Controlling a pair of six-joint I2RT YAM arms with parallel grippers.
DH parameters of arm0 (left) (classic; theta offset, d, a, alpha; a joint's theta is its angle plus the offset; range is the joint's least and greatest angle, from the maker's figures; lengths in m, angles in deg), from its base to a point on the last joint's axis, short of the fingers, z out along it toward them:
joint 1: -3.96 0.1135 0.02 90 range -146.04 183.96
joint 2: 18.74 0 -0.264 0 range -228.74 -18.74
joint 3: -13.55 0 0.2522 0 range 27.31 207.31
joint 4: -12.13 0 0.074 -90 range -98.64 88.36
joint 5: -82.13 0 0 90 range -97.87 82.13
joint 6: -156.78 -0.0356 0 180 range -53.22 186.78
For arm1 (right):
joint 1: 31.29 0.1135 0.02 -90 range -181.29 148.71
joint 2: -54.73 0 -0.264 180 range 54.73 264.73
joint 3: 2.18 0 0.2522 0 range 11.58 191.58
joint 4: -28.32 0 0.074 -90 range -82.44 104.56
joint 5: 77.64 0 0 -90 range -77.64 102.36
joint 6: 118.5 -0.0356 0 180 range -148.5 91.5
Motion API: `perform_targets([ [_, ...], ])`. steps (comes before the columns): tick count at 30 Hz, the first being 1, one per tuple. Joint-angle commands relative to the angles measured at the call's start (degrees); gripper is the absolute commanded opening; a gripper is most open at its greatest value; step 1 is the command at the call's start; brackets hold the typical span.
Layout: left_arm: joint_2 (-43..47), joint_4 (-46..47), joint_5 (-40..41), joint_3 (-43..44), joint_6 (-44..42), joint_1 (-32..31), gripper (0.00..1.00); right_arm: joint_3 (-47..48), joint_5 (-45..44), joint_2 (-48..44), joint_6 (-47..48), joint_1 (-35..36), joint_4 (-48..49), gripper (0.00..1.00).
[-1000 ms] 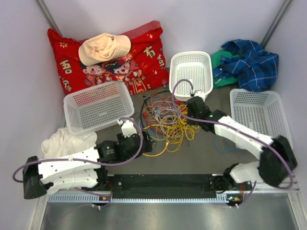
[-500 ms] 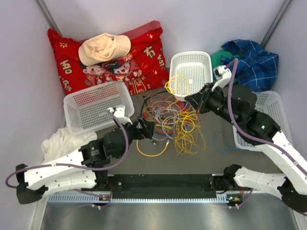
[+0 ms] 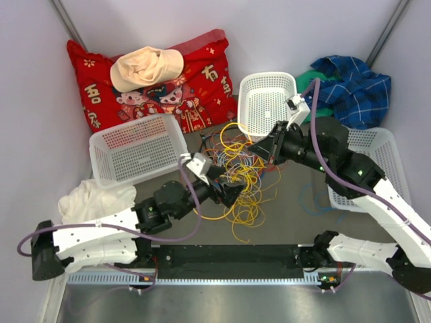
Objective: Untangle the cables
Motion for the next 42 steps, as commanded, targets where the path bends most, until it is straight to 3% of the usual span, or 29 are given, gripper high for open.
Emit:
perform_targets([
  [1, -3.19, 9.30, -9.34, -1.74, -3.75, 0.07, 0.95, 4.17, 3.05, 1.08, -2.00, 0.23, 2.87, 0.00],
  [7, -5.48, 14.14, -4.16, -3.16, -7.87, 0.07, 0.94, 4.96, 4.63, 1.35, -3.14, 0.23, 2.08, 0.00],
  [14, -8.29, 18.18, 3.31, -2.46, -11.04, 0.16, 0.81, 5.49, 6.39, 1.26, -4.02, 0.23, 1.46, 0.00],
  [17, -9.08, 18.98, 4.72, -1.75, -13.24, 0.16, 0.42, 5.49, 6.74, 1.26, -4.02, 0.23, 1.02, 0.00],
  [18, -9.26, 18.19, 5.16, -1.14, -13.94, 0.16, 0.17, 5.67, 5.35, 1.26, -3.58, 0.14, 0.50, 0.00],
  [19, -9.00, 17.32, 6.21, -0.70, -14.04, 0.16, 0.00, 5.93, 4.21, 1.17, -2.54, 0.14, -1.33, 0.08],
  [20, -8.65, 16.00, 7.52, -0.26, -13.60, 0.16, 0.00, 6.37, 3.06, 0.82, -1.83, 0.23, -1.96, 0.23],
  [21, -7.51, 14.60, 8.58, 0.61, -12.21, 0.25, 0.00, 6.63, 0.96, 0.82, -0.69, 0.23, -2.75, 0.59],
  [23, -5.76, 8.64, 11.21, 1.93, -10.01, 1.12, 0.00, 7.51, -2.20, 0.56, 2.03, 0.14, -5.55, 0.80],
  [24, -5.31, 5.74, 11.66, 4.38, -6.34, 1.74, 0.00, 7.69, -5.27, 0.29, 2.91, 0.23, -6.18, 0.96],
  [28, -4.69, -10.00, 9.56, 12.29, 3.61, 8.75, 0.00, 6.03, -13.19, -1.99, 6.87, 0.14, -6.89, 0.99],
  [32, -6.44, -22.30, 4.82, 20.03, 10.65, 15.27, 0.00, -3.00, -15.85, -6.12, 8.98, 0.31, -2.42, 0.99],
  [35, -9.42, -25.75, -0.45, 26.71, 12.41, 18.00, 0.00, -9.77, -12.96, -8.49, 9.51, 0.23, 2.15, 0.98],
  [38, -12.85, -30.41, -2.92, 35.04, 13.21, 18.35, 0.00, -15.05, -11.28, -9.64, 9.60, 0.14, 6.63, 0.91],
  [42, -15.23, -32.96, -5.65, 39.29, 14.35, 18.35, 0.00, -18.32, -9.70, -9.03, 9.86, 0.14, 10.42, 0.83],
])
